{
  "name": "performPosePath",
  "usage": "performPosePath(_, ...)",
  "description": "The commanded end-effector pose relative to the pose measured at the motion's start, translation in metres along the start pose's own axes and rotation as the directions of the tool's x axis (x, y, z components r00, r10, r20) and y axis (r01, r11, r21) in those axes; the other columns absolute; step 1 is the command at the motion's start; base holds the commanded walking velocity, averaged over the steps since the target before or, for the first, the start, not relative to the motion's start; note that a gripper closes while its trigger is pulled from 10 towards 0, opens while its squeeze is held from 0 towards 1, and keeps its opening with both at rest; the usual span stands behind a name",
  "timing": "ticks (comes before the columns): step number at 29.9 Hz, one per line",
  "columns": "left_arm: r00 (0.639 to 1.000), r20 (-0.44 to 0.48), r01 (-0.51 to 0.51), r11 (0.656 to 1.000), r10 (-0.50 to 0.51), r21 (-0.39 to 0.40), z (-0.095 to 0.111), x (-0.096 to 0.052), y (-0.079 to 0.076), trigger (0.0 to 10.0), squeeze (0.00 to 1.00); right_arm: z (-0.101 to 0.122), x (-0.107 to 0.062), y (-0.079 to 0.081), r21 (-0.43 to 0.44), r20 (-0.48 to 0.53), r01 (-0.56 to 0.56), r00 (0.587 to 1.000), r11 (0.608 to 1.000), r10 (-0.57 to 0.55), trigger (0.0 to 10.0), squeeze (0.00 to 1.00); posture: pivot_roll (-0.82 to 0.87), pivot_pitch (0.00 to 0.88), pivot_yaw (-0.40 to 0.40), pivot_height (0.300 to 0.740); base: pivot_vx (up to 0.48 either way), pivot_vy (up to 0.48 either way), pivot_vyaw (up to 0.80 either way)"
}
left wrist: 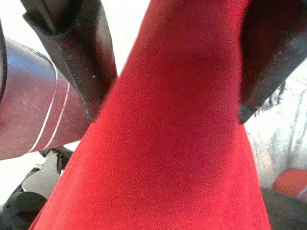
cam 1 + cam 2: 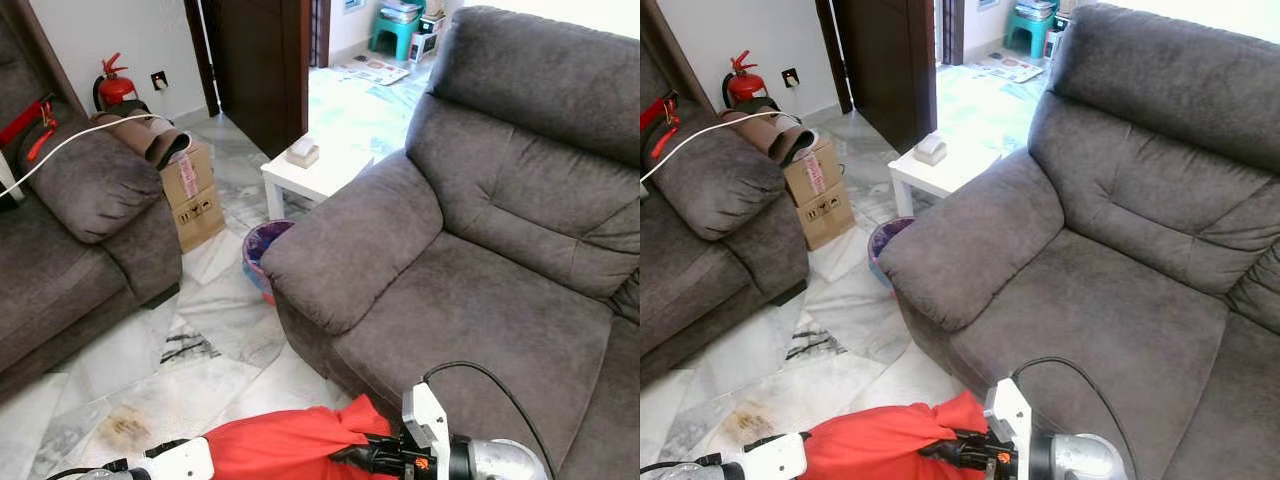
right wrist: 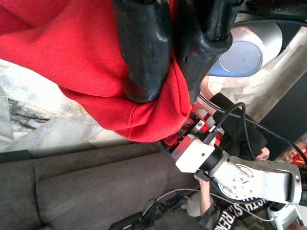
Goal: Move the pillow to the sofa from floor
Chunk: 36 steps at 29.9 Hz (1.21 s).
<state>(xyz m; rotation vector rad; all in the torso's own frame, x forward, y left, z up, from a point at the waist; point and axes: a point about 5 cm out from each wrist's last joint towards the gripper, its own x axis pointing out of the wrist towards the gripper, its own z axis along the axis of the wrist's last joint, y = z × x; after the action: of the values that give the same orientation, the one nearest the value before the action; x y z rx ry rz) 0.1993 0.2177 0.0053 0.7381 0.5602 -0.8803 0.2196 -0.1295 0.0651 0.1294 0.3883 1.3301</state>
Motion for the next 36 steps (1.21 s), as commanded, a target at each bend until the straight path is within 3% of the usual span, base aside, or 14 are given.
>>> performPosePath(1,0.998,-0.055,0.012,1.000,-0.012,0.000,-0.011,-0.005,-0.003,0.0,0.00,0.024,0.004,0.005,-0.082,0.092,-0.061,0.993,0.995,0.068,10.0,0.00,0.11,0.130,-0.013,0.740,0.000,0.000,0.00)
performPosePath(25,1.000,-0.024,-0.011,1.000,0.011,-0.009,0.000,-0.002,0.003,0.0,0.00,0.017,0.008,0.003,-0.077,0.065,-0.065,0.995,0.995,0.070,10.0,0.00,0.11,0.088,-0.014,0.740,0.000,0.000,0.00)
performPosePath(31,1.000,-0.026,-0.016,0.999,0.015,-0.040,0.002,-0.002,0.001,0.0,0.00,0.013,0.010,0.001,-0.084,0.044,-0.042,0.998,0.996,0.046,10.0,0.00,0.11,0.076,-0.015,0.740,0.000,0.000,0.00)
performPosePath(36,0.997,0.014,-0.081,0.993,0.082,-0.090,0.011,-0.002,0.006,0.0,0.00,0.008,0.009,-0.007,-0.112,0.000,0.024,1.000,0.993,-0.024,10.0,0.00,0.11,0.068,-0.015,0.740,0.000,0.000,0.00)
